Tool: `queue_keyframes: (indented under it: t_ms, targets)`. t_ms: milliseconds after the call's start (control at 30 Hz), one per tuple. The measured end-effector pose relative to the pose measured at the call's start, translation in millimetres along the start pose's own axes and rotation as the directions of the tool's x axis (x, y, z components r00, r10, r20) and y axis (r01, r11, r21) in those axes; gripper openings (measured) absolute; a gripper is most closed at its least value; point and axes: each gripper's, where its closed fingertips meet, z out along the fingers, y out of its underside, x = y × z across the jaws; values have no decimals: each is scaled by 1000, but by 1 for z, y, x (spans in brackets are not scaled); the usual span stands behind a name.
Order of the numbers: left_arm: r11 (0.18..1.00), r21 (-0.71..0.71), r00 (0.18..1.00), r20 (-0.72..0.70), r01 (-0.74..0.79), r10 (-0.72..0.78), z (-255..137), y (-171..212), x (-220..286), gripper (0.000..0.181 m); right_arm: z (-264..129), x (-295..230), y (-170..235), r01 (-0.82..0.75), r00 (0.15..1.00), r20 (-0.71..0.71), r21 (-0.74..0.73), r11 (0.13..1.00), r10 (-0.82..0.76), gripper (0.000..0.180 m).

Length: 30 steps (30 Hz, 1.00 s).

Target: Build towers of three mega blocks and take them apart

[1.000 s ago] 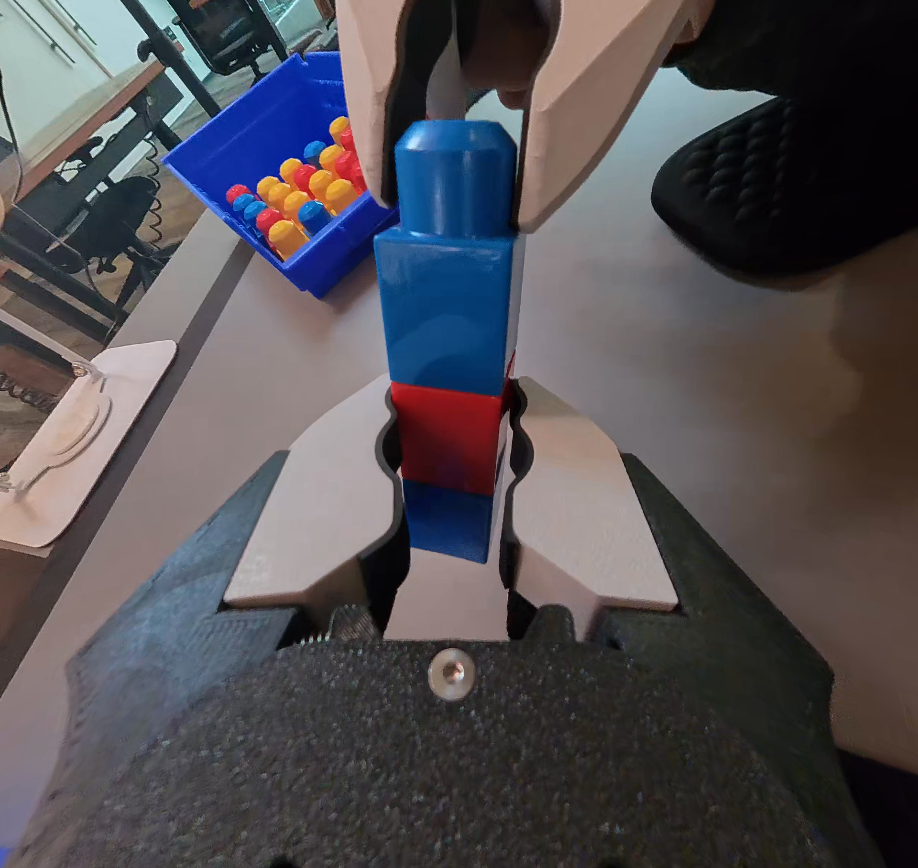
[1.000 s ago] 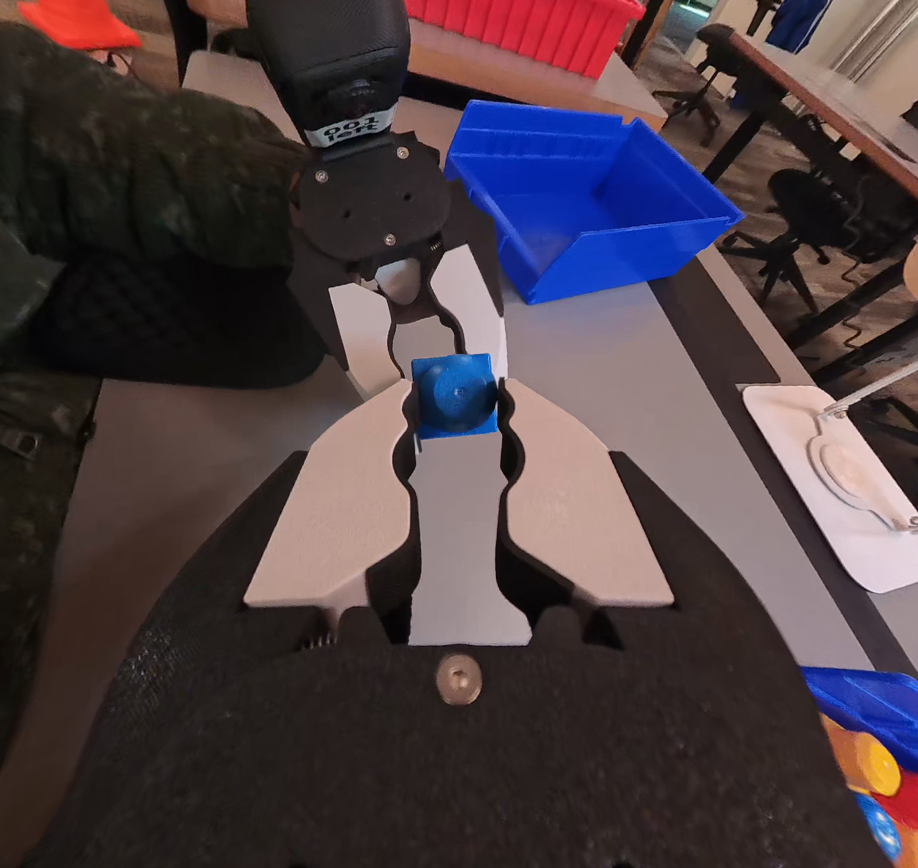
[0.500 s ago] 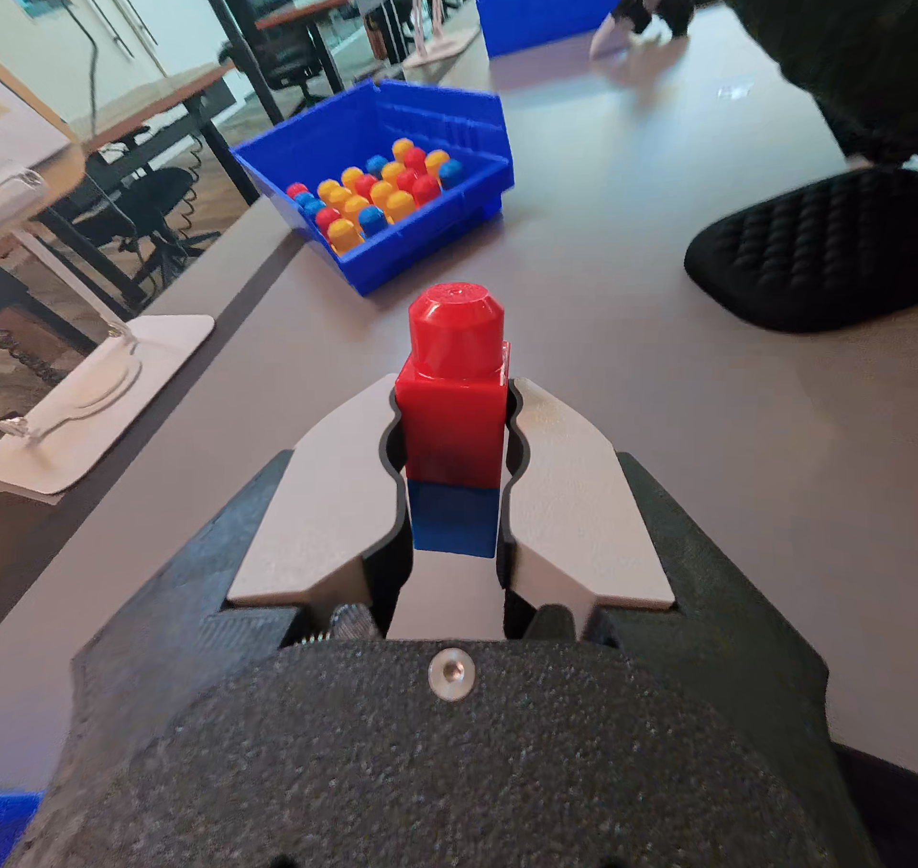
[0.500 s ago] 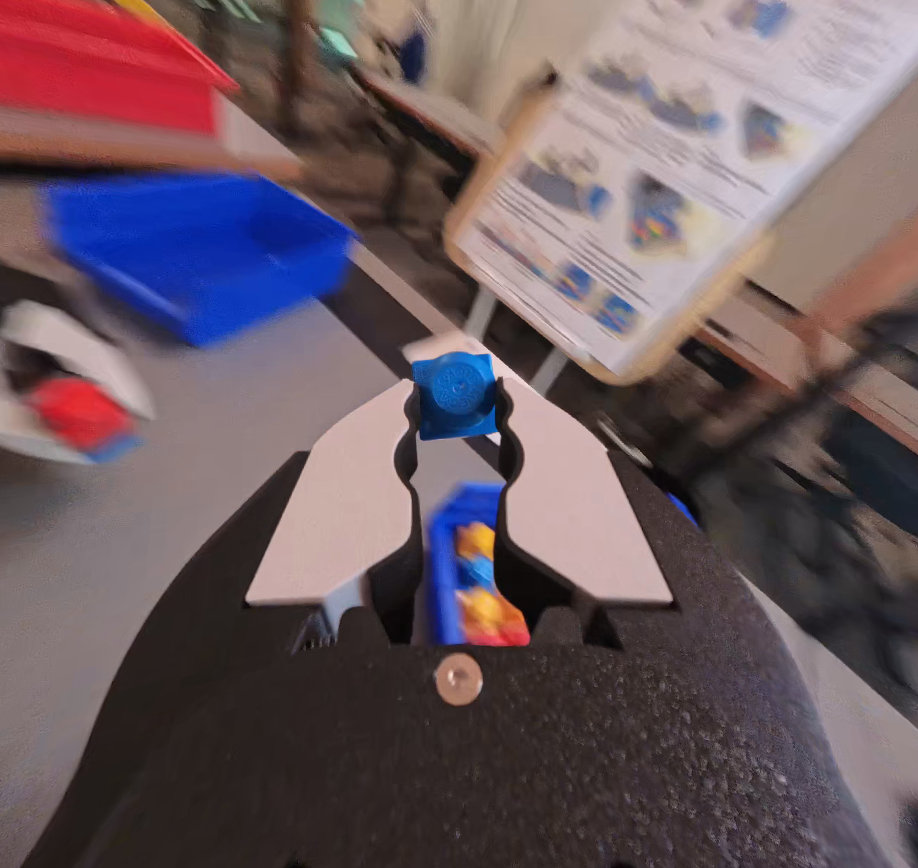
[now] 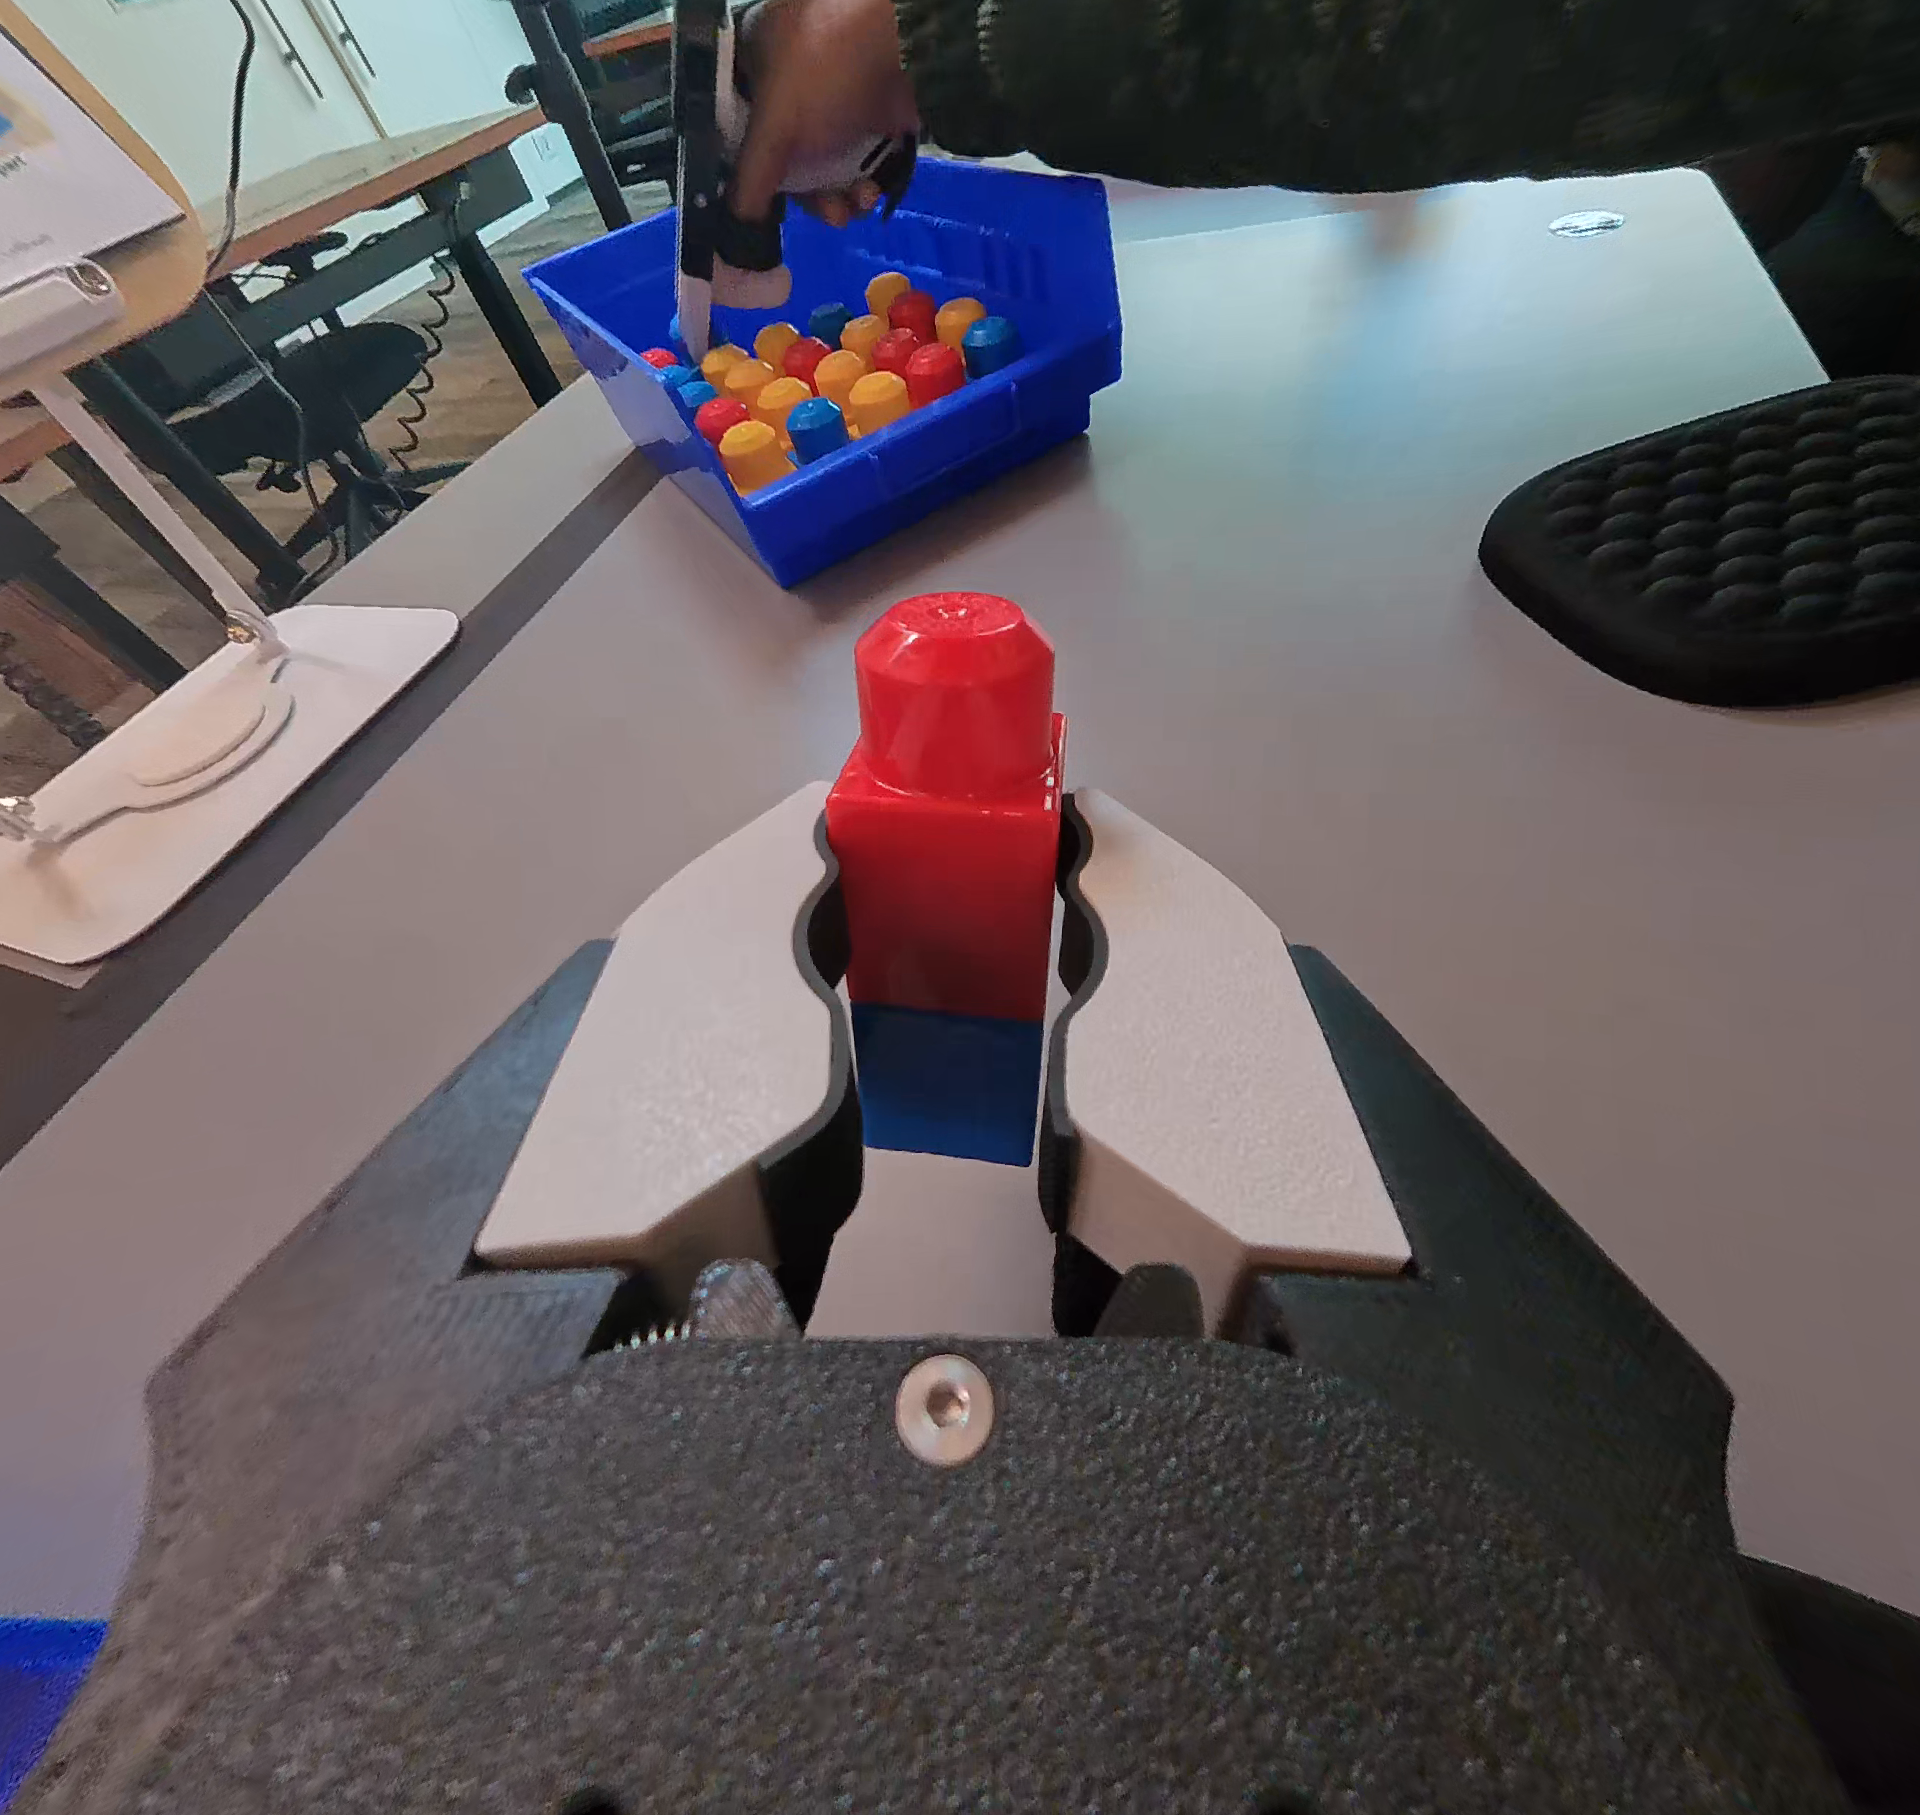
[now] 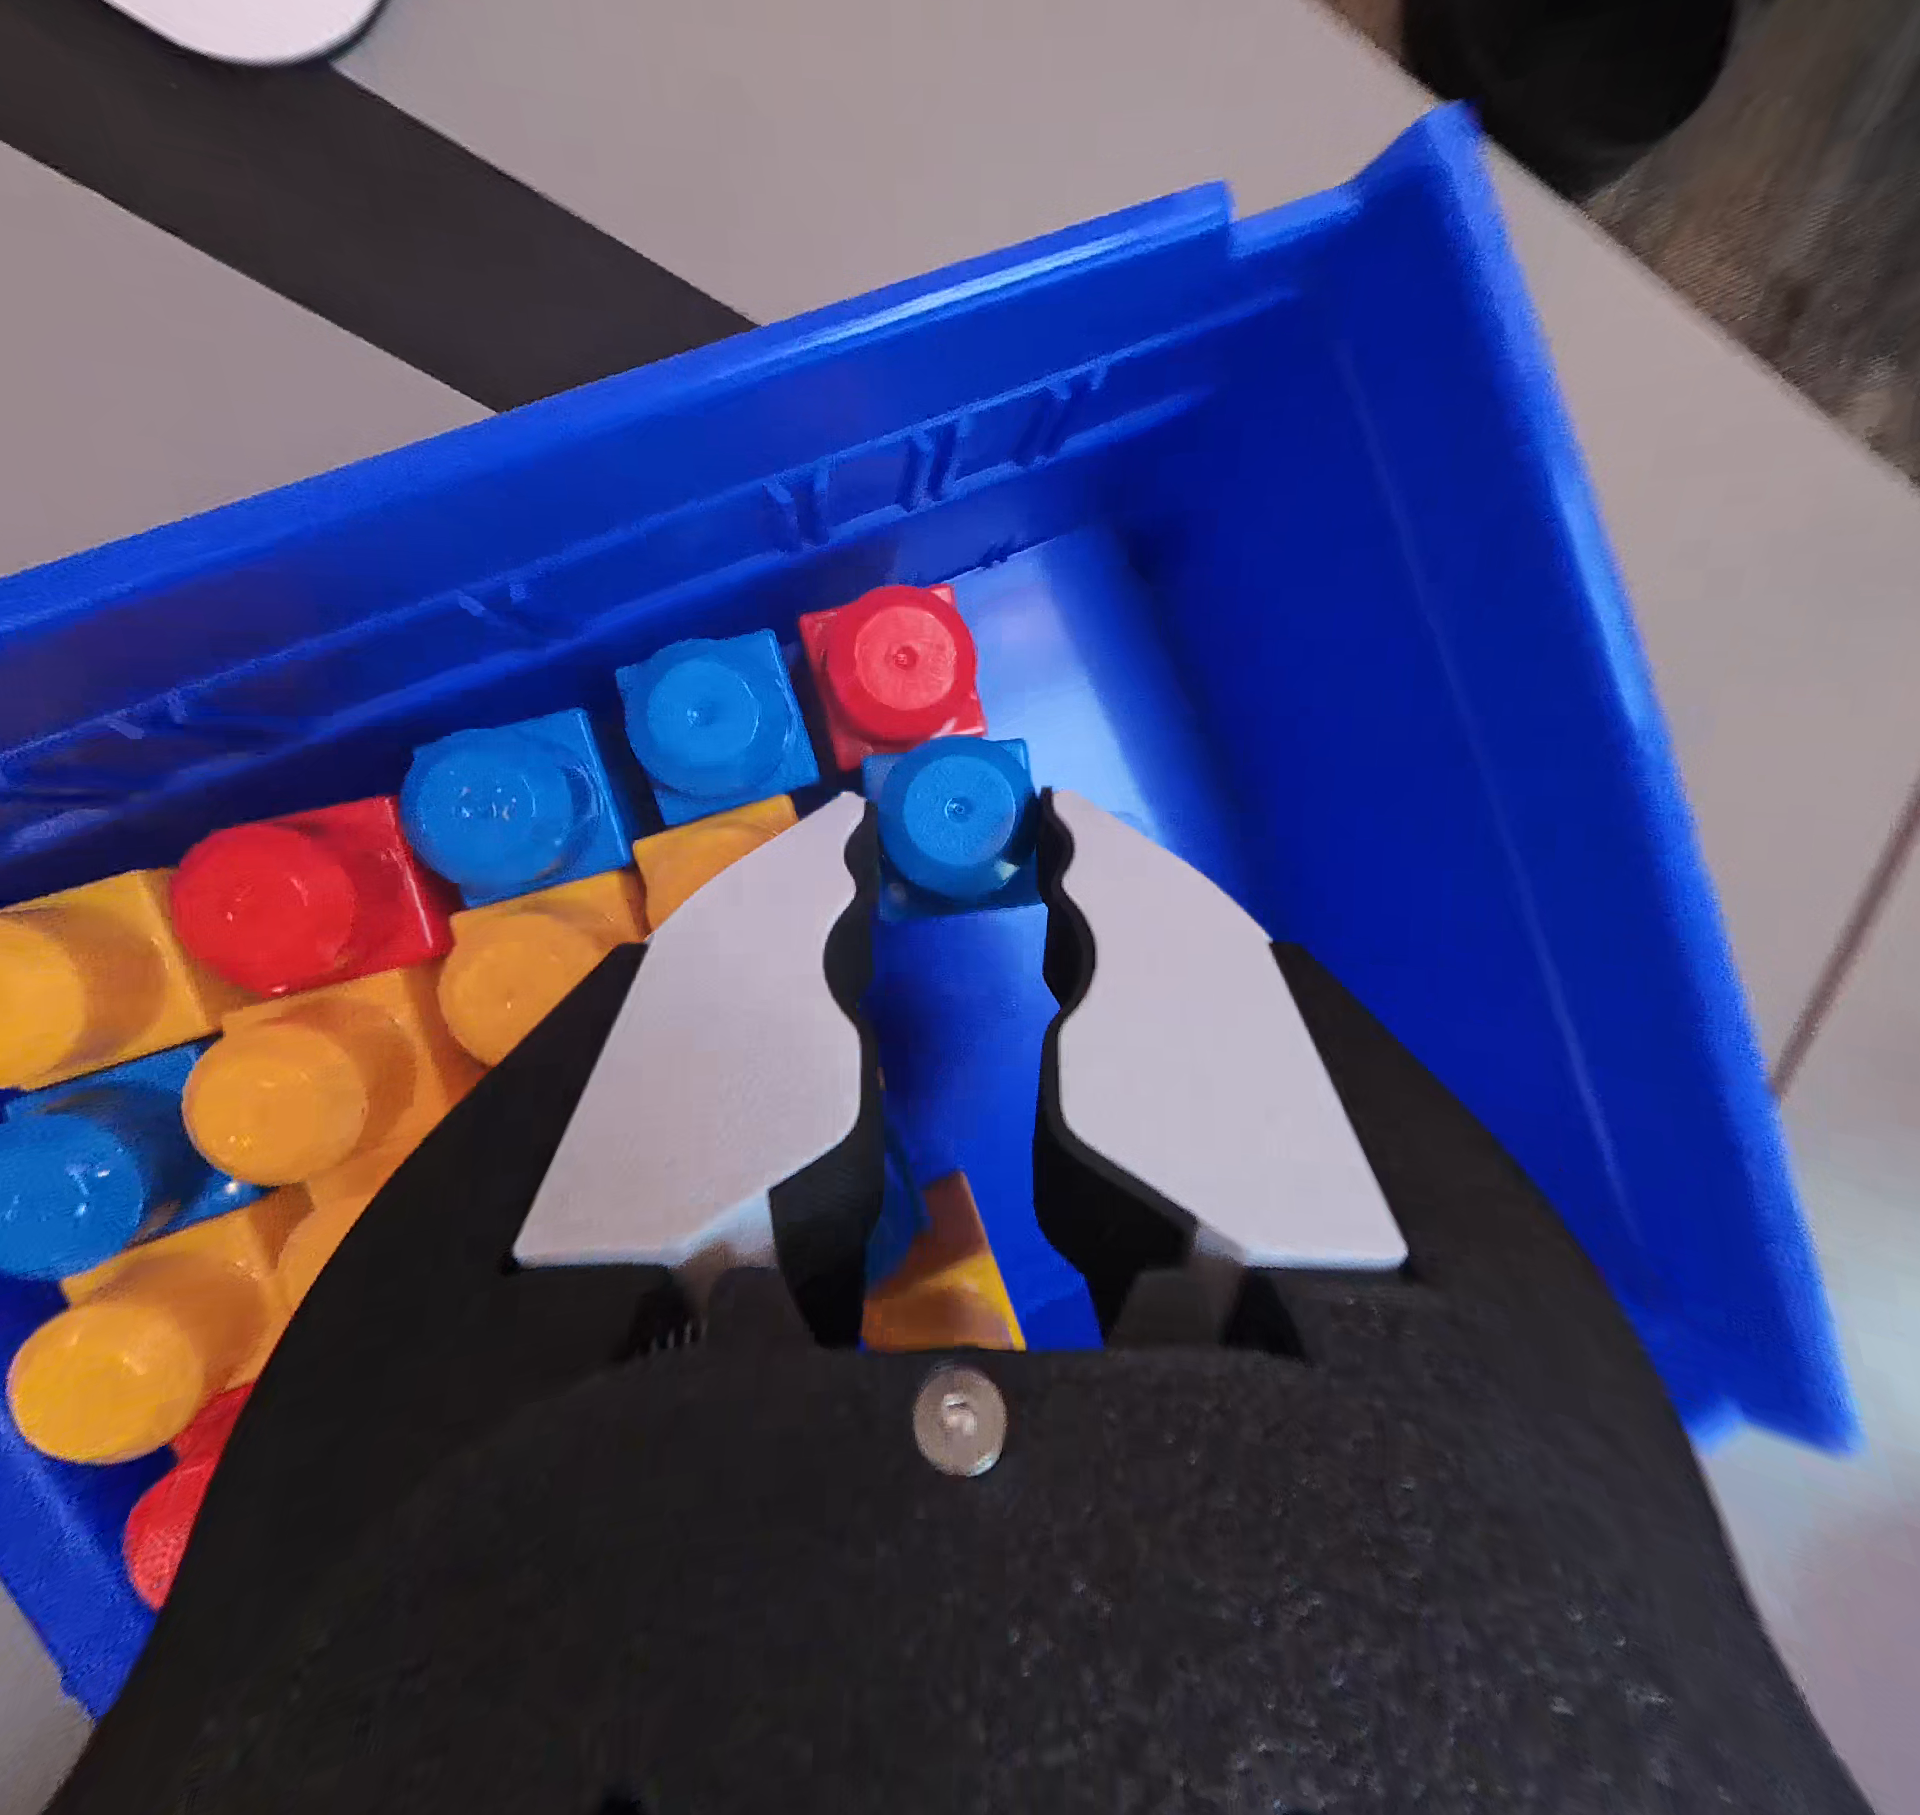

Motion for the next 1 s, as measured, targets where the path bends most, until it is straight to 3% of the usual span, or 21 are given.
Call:
queue_keyframes:
  t_ms: [200,300,500,600,733,867,1000]
  targets:
    - [1000,-11,999,-31,11,-11,5,6,3,37,13,-12,3,-39,985,169,-41,998,45,29]
    - [1000,-16,999,-41,6,-6,7,8,7,37,6,-10,4,-24,984,179,-20,1000,27,35]
    - [1000,-10,999,-39,-2,1,8,4,10,37,-62,-27,-35,36,985,152,245,969,-75,40]
    - [1000,-9,999,-37,-11,10,9,2,13,37,-118,-108,-54,187,932,209,423,886,-296,40]
    - [999,-10,999,-44,-31,30,10,-1,19,37,-176,-260,-27,395,727,267,590,704,-632,41]
    - [998,-19,997,-56,-56,55,12,-4,27,37,-190,-378,25,527,517,304,624,577,-800,41]
    - [994,-53,994,-59,-96,93,15,-1,33,37,-181,-428,45,609,435,278,610,507,-856,43]
